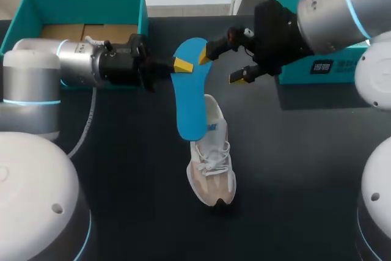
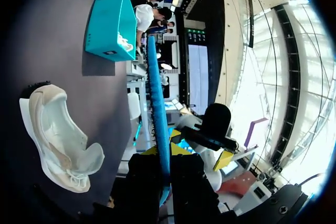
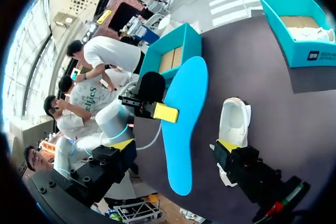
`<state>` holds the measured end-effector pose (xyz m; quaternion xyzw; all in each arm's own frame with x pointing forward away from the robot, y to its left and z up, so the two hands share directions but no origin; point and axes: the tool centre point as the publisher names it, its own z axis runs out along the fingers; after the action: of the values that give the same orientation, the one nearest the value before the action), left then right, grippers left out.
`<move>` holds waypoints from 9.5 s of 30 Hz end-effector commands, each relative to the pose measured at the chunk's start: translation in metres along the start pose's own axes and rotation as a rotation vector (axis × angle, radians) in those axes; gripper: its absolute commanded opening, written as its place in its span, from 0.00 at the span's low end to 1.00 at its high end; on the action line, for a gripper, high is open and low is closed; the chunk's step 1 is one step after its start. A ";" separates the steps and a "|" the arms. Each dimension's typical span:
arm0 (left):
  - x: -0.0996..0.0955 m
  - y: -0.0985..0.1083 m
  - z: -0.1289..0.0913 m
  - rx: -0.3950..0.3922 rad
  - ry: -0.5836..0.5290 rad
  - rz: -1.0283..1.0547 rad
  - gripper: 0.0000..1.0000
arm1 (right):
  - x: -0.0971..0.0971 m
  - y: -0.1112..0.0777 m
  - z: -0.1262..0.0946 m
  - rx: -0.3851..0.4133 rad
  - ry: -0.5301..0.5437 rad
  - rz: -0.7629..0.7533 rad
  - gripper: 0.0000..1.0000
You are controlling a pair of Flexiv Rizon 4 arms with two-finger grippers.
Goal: Take the shoe out of the shoebox, open the shoe tongue, remove and reinsert the insole, then place the shoe into the shoebox
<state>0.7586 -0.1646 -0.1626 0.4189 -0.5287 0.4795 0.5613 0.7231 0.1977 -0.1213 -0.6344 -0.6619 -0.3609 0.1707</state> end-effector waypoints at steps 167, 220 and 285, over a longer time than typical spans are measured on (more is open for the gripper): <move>0.018 -0.016 -0.013 -0.089 0.056 0.286 0.00 | -0.066 0.013 -0.005 0.154 0.733 0.053 1.00; 0.070 -0.023 -0.022 -0.135 -0.123 1.785 0.00 | -0.066 0.013 -0.005 0.154 0.733 0.053 1.00; 0.037 -0.034 -0.023 -0.109 -0.234 3.081 0.00 | -0.061 0.014 0.002 0.176 0.740 0.058 1.00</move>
<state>0.7994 -0.1394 -0.1180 -0.5052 -0.4905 0.5225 -0.4808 0.7412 0.1462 -0.1574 -0.4614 -0.5659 -0.5062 0.4590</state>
